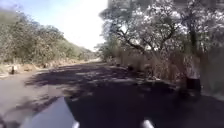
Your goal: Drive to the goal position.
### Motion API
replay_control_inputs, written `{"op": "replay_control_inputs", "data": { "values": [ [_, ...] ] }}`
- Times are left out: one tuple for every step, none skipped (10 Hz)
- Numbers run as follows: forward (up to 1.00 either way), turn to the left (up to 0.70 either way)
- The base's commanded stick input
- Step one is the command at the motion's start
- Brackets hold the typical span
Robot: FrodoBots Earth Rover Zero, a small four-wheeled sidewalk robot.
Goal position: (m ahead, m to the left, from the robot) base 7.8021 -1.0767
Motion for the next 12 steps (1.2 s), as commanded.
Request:
{"op": "replay_control_inputs", "data": {
  "values": [
    [0.50,0.00],
    [0.50,0.00],
    [0.50,0.00],
    [0.50,0.00],
    [0.50,0.00],
    [0.50,0.00],
    [0.50,0.00],
    [0.50,0.00],
    [0.50,-0.03],
    [0.50,-0.09],
    [0.50,-0.35],
    [0.50,-0.50]
  ]
}}
